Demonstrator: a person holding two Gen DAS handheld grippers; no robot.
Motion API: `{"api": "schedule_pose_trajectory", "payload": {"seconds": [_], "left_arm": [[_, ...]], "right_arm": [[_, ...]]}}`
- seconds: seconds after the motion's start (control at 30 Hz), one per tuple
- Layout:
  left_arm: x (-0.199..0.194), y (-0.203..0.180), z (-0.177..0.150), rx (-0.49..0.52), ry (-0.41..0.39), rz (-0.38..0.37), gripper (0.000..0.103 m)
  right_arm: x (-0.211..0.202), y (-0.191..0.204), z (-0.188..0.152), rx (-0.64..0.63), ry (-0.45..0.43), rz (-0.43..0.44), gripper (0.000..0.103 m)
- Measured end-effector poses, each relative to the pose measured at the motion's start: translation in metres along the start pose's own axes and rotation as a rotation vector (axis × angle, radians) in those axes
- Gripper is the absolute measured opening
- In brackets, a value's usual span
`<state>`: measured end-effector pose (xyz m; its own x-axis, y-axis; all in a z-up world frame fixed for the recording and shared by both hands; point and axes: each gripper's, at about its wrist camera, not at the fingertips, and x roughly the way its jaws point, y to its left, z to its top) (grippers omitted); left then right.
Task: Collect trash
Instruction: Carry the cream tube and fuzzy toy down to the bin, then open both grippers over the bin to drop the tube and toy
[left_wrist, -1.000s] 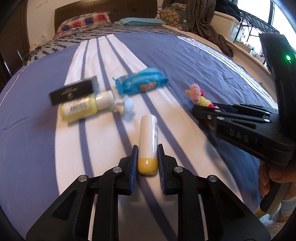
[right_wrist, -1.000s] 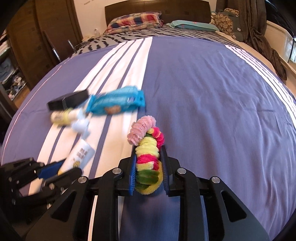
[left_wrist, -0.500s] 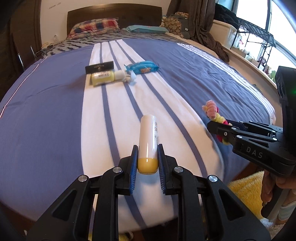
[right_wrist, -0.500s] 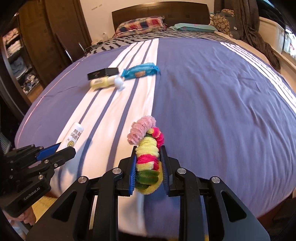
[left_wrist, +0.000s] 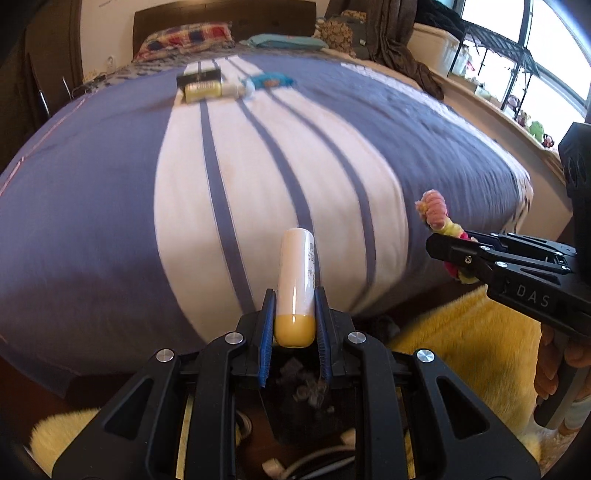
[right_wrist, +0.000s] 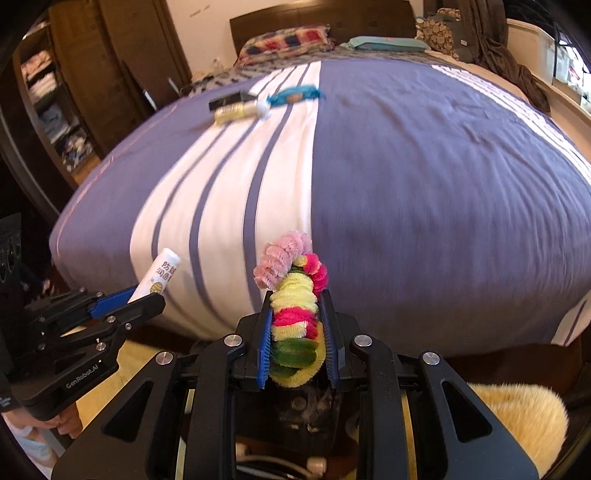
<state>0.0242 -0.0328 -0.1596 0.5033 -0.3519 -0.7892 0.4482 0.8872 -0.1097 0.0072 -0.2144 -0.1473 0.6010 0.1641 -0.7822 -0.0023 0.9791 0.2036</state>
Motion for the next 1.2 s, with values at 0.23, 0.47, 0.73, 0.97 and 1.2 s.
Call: {"api": "schedule_pose_trajectory", "payload": {"seconds": [0.23,0.47,0.73,0.97,1.2], "left_arm": [[0.025,-0.004,-0.040,-0.026,0.092,-0.015,0.019],[0.052,-0.003,-0.069,-0.047,0.191,-0.045,0.019],[0.086,-0.001,-0.083,-0.059,0.296,-0.075,0.019],[0.103,0.002,-0.086,-0.071,0.339,-0.085,0.019],[0.111,0.006,-0.086,-0.086,0.360,-0.096,0.020]], "right_arm": [[0.020,-0.001,-0.040,0.016,0.092,0.012,0.024],[0.051,0.000,-0.061,0.024,0.202,0.033,0.024],[0.080,-0.008,-0.072,0.068,0.297,0.050,0.025],[0.094,-0.012,-0.074,0.095,0.337,0.043,0.027],[0.096,-0.015,-0.068,0.115,0.341,0.037,0.035]]}}
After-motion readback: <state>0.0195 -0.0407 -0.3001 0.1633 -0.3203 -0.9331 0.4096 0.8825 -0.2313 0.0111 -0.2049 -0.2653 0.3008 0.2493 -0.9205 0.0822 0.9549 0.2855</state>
